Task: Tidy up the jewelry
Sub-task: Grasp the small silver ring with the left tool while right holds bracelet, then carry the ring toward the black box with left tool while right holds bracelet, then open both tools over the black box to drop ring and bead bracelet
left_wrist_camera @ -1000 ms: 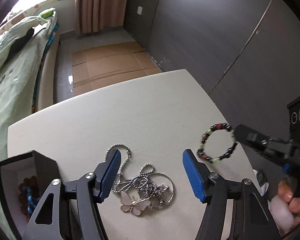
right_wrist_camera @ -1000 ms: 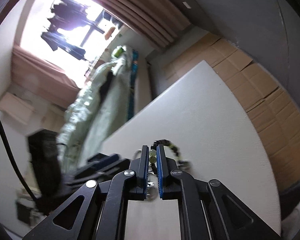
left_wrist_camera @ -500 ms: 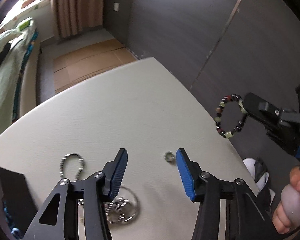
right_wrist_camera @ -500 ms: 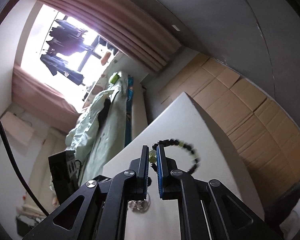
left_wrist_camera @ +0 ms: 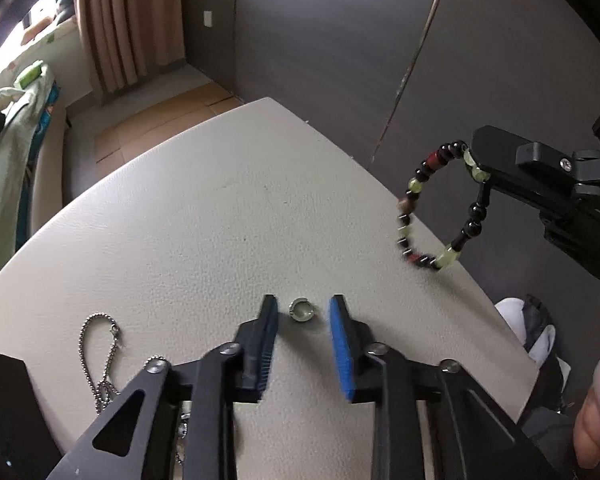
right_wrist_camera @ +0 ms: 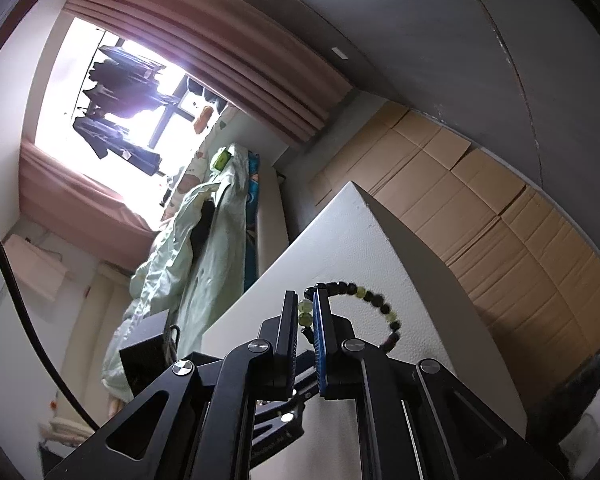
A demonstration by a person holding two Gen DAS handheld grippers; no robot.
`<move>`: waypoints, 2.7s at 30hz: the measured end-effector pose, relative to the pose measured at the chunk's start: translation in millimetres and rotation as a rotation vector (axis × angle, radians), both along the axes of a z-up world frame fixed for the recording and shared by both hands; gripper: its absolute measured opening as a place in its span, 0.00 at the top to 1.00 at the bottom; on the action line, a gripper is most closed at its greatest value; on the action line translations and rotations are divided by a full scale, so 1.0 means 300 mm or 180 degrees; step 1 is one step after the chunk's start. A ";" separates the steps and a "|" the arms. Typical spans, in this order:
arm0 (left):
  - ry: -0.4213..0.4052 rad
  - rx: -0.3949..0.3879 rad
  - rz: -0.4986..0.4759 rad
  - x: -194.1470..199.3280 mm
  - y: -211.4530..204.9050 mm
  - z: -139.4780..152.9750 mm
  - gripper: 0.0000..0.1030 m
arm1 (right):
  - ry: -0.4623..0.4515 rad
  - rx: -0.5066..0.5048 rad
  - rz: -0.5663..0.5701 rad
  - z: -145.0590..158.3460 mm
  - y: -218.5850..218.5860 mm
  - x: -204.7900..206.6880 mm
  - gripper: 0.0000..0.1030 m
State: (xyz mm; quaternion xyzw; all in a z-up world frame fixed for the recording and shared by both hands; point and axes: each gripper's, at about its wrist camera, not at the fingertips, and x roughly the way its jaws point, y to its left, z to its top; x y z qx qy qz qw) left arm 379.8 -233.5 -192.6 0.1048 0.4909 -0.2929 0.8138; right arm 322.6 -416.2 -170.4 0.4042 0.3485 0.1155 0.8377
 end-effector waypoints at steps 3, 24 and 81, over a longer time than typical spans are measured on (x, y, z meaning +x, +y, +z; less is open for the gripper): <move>0.0049 -0.0026 0.0012 0.003 0.015 -0.001 0.88 | 0.0011 0.0026 0.0013 -0.006 0.001 0.007 0.92; -0.0244 -0.0289 0.0510 0.004 0.321 0.235 0.88 | -0.0185 0.0049 0.0446 0.049 0.195 0.055 0.92; -0.0643 -0.0517 0.1685 -0.274 1.005 0.354 0.28 | -0.0195 -0.0516 0.1567 0.165 0.880 0.127 0.50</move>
